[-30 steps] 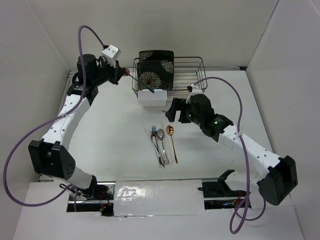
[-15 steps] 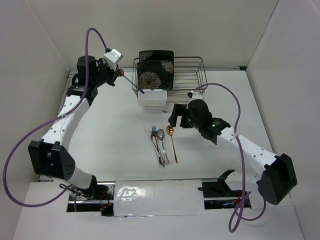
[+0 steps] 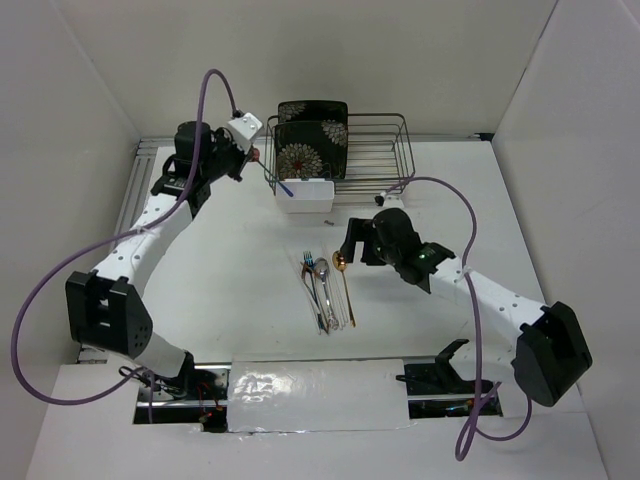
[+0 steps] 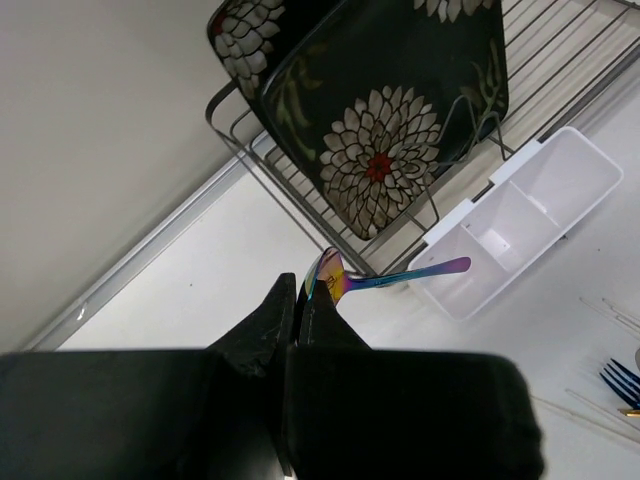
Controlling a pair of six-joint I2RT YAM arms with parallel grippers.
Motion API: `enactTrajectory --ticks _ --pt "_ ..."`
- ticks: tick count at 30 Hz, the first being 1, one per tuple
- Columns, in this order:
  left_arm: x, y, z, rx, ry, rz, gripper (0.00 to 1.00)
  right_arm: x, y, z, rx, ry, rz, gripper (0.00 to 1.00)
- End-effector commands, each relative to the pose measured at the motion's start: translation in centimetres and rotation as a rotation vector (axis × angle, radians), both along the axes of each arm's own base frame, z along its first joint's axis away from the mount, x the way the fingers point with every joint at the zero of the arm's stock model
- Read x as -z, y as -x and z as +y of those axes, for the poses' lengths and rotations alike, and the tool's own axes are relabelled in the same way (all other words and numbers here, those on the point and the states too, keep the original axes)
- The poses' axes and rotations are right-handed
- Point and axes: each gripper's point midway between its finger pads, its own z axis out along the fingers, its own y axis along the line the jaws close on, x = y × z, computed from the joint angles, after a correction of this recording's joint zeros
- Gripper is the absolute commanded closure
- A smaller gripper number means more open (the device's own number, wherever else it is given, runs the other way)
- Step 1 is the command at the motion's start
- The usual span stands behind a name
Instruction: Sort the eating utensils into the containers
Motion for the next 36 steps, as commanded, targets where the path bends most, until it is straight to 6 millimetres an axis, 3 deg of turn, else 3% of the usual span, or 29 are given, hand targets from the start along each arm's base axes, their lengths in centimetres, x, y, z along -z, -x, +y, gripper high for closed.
enactTrajectory --ticks 1,9,13,18,23,25,27,28,29,30,31,33,34,36 --pt "-0.8 -1.1 -1.6 0.034 -0.042 -0.099 1.00 0.2 -0.8 -0.1 0.030 -0.014 -0.027 0.00" --pt "2.3 -1.7 -3.0 0.043 -0.090 -0.065 1.00 2.4 -1.2 0.0 0.010 0.018 -0.025 0.01" --pt "3.0 -1.4 -4.0 0.078 -0.071 -0.045 0.94 4.0 -1.6 0.2 -0.001 0.049 -0.009 0.05" --pt "3.5 -0.6 -5.8 0.130 -0.041 -0.015 0.76 6.0 -2.2 0.7 -0.026 0.077 0.007 0.10" --pt "3.8 -0.5 -6.2 0.138 -0.019 0.005 0.59 6.5 -3.2 1.2 -0.049 0.106 0.001 0.11" --pt "3.5 -0.4 -6.1 0.127 -0.005 0.008 0.46 7.0 -3.5 1.4 -0.067 0.126 -0.004 0.12" --pt "2.7 -0.3 -5.7 0.113 0.012 -0.008 0.31 6.8 -4.1 1.7 -0.073 0.126 -0.022 0.13" --pt "1.8 -0.4 -5.0 0.075 0.047 -0.005 0.17 6.9 -4.4 1.9 -0.081 0.137 -0.022 0.14" --pt "1.4 -0.4 -4.5 0.065 0.048 -0.010 0.17 7.3 -4.3 1.8 -0.082 0.142 -0.014 0.14" --pt "0.7 -0.2 -4.5 0.054 0.070 -0.006 0.05 7.6 -4.3 1.8 -0.082 0.146 -0.008 0.14" --pt "-0.2 -0.1 -4.0 0.031 0.105 0.003 0.00 8.0 -4.2 1.8 -0.091 0.159 -0.003 0.15" --pt "-2.7 0.4 -2.1 -0.014 0.154 0.007 0.00 8.4 -4.3 1.5 -0.081 0.170 0.004 0.15" --pt "-3.7 1.1 -2.7 0.000 0.202 0.026 0.00 8.4 -4.5 1.6 -0.083 0.170 -0.004 0.16" --pt "-6.8 1.9 -0.2 -0.035 0.256 0.012 0.00 8.6 -4.5 1.8 -0.091 0.174 -0.006 0.17"
